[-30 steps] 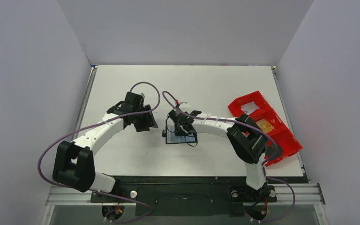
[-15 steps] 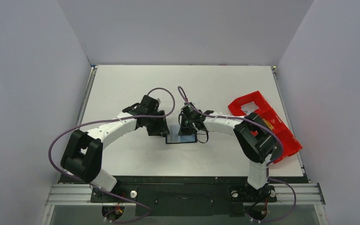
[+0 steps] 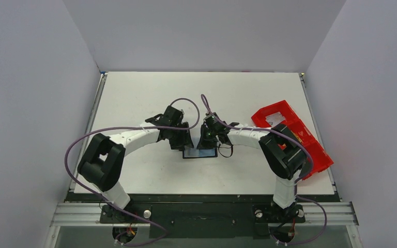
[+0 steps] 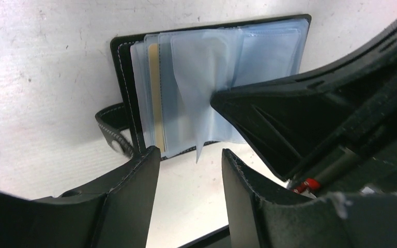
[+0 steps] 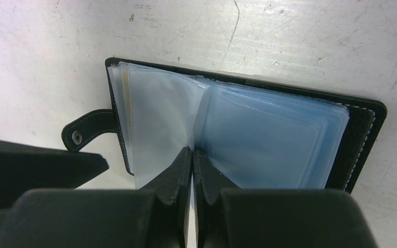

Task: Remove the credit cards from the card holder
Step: Remove the credit card from the card holder.

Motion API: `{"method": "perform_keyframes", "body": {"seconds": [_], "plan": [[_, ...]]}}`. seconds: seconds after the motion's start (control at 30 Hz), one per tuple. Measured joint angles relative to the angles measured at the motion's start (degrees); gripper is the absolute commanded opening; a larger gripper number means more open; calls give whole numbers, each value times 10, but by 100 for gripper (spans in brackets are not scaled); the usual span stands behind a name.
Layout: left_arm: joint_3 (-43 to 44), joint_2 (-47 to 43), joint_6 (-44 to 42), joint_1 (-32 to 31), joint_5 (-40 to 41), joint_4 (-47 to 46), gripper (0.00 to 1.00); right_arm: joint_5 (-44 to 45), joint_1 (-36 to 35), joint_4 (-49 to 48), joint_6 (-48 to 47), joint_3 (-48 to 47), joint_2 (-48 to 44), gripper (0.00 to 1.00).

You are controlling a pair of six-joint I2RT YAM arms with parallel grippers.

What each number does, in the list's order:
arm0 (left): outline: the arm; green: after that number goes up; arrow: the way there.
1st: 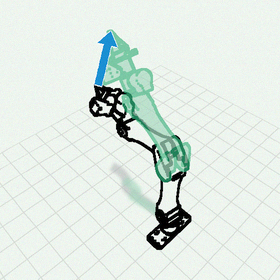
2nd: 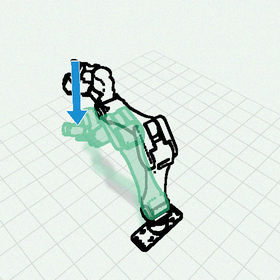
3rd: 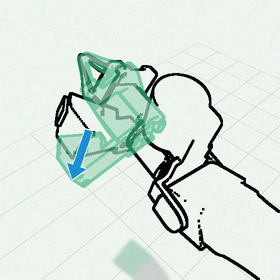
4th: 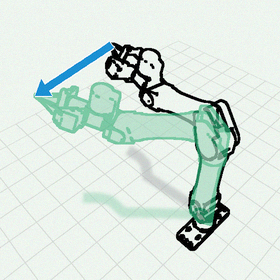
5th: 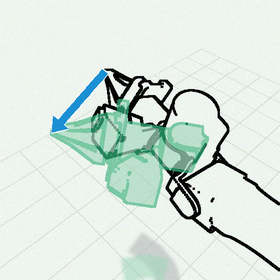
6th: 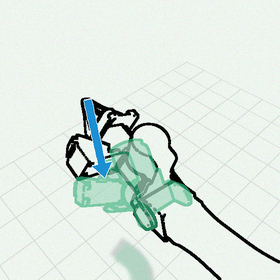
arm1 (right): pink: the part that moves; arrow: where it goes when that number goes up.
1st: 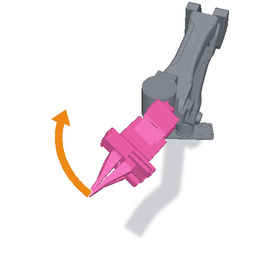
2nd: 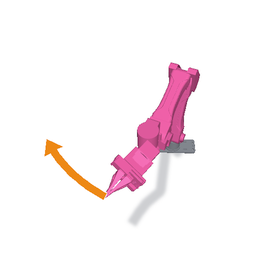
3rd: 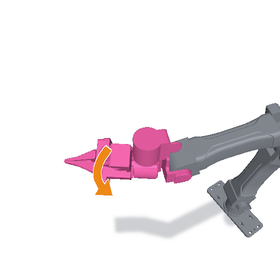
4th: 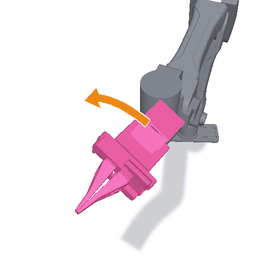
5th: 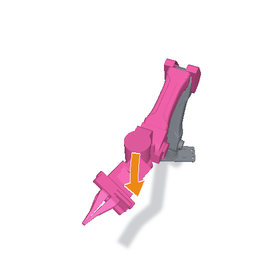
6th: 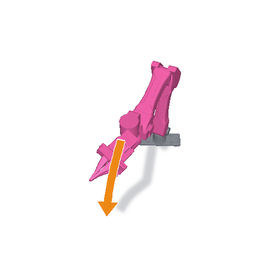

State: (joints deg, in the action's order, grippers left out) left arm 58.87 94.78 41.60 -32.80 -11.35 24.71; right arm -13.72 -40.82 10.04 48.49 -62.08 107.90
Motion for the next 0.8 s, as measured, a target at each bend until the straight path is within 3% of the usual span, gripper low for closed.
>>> {"method": "perform_keyframes", "body": {"seconds": [0.8], "plan": [[0, 59, -4, 1, -9, -50, 34, -27, 11, -31, 9, 19, 0, 0]]}}
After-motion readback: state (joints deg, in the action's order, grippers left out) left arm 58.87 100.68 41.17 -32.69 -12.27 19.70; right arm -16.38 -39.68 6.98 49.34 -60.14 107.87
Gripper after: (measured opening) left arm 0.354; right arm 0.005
